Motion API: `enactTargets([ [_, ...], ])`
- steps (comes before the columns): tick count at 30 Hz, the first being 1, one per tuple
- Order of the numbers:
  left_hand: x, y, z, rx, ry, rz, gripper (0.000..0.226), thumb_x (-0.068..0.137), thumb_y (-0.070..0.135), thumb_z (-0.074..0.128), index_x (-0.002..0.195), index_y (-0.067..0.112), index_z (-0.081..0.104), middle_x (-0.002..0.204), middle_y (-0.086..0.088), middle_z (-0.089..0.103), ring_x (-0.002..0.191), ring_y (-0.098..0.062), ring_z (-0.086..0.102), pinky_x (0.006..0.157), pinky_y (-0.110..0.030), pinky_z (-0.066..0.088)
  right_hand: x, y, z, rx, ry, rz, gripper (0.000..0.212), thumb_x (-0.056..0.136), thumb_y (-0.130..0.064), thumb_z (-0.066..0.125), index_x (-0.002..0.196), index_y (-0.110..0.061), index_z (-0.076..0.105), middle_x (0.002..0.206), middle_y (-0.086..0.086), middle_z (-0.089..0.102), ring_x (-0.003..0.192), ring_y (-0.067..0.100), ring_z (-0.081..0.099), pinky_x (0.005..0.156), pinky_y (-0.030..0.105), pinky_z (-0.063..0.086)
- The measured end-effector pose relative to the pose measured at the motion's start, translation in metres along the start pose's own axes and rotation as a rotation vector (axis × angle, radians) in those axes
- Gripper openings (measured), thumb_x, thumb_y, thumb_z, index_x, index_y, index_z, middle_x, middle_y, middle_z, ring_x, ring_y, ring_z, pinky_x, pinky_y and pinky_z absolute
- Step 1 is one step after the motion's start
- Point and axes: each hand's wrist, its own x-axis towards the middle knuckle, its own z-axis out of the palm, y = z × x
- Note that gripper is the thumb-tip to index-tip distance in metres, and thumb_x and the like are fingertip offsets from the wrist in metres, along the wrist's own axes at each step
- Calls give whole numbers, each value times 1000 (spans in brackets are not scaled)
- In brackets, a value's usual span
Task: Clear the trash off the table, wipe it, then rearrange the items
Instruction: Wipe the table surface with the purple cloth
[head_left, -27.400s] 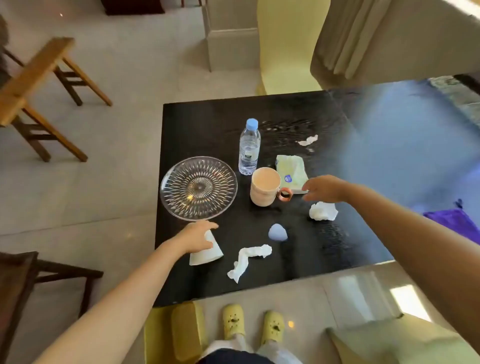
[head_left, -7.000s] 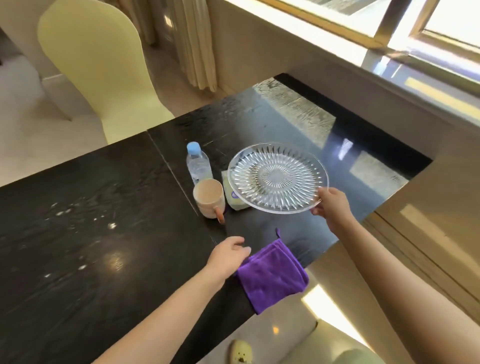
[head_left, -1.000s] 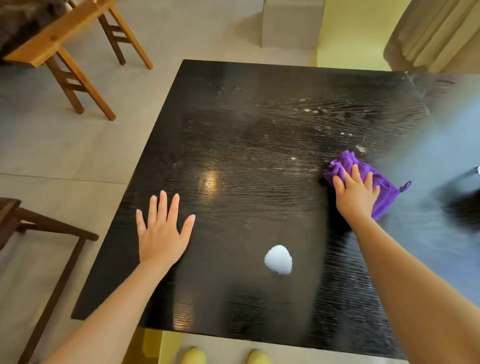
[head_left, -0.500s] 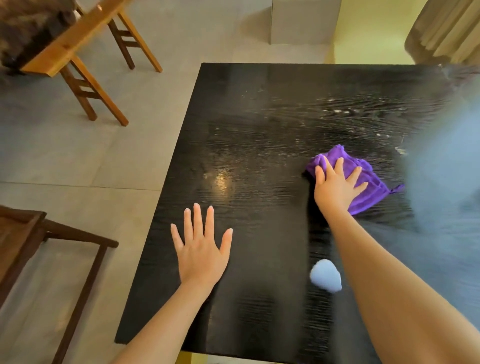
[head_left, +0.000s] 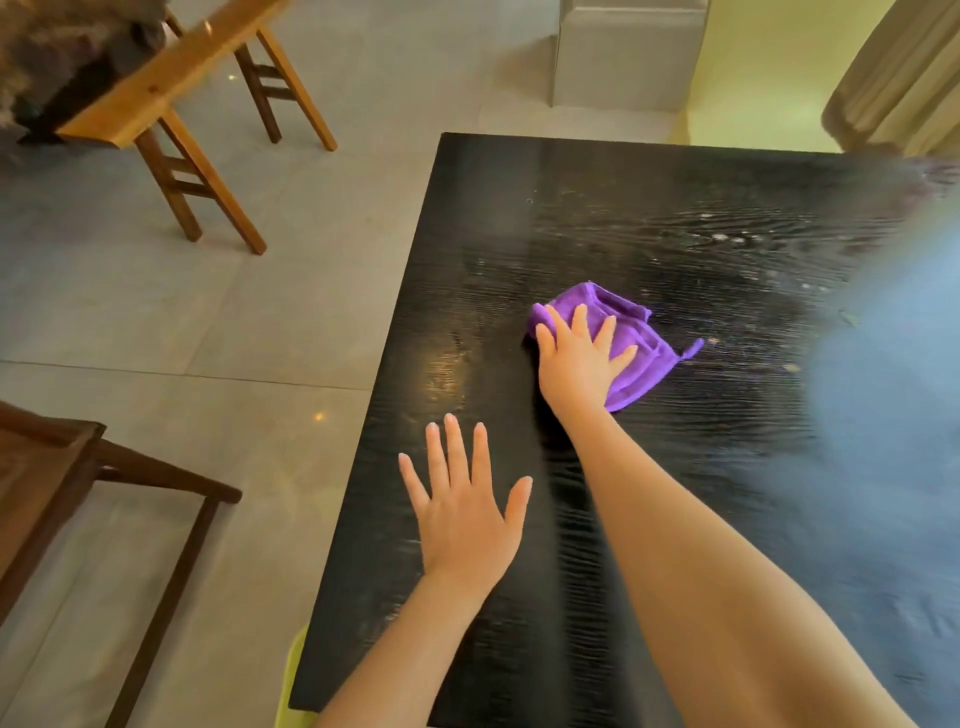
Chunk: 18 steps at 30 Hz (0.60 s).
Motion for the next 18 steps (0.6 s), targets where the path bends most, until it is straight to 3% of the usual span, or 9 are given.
enactTargets([
  [3, -10, -13, -2, 12, -3, 70, 75, 85, 64, -1, 148, 23, -1, 159, -9, -2, 143, -26, -13, 116, -53, -4, -11, -31, 16, -22, -33, -103, 45, 99, -43, 23, 142, -35, 32, 158, 1, 19, 147, 36, 3, 112, 64, -1],
  [7, -50, -29, -4, -35, 33, 61, 65, 90, 60, 26, 144, 24, 36, 152, -8, 31, 142, -27, 22, 115, -52, 15, -26, -62, 31, -66, -86, -254, 45, 100, -44, 23, 143, -37, 30, 158, 3, 18, 147, 36, 0, 111, 64, -1],
  [12, -79, -41, -1, -21, 3, 38, 66, 89, 60, 26, 142, 23, 39, 150, -8, 35, 139, -29, 29, 112, -50, 14, -48, -60, 37, -98, -183, -422, 62, 91, -65, 14, 146, -39, 21, 160, 0, 14, 148, 32, 1, 113, 62, -2],
  [15, -81, -40, -3, -23, -7, 35, 65, 91, 59, 23, 144, 23, 35, 152, -7, 31, 140, -28, 27, 111, -53, 17, -35, -50, 27, -204, -156, -505, 75, 81, -75, 4, 146, -40, 19, 159, -5, 17, 147, 29, 9, 111, 62, 5],
  [18, -80, -41, -1, -23, -9, 39, 65, 91, 59, 24, 144, 23, 35, 152, -8, 31, 141, -29, 27, 110, -54, 19, -13, -38, 20, -353, -135, -563, 79, 74, -80, 3, 145, -46, 15, 161, -4, 7, 147, 35, -6, 108, 67, -9],
])
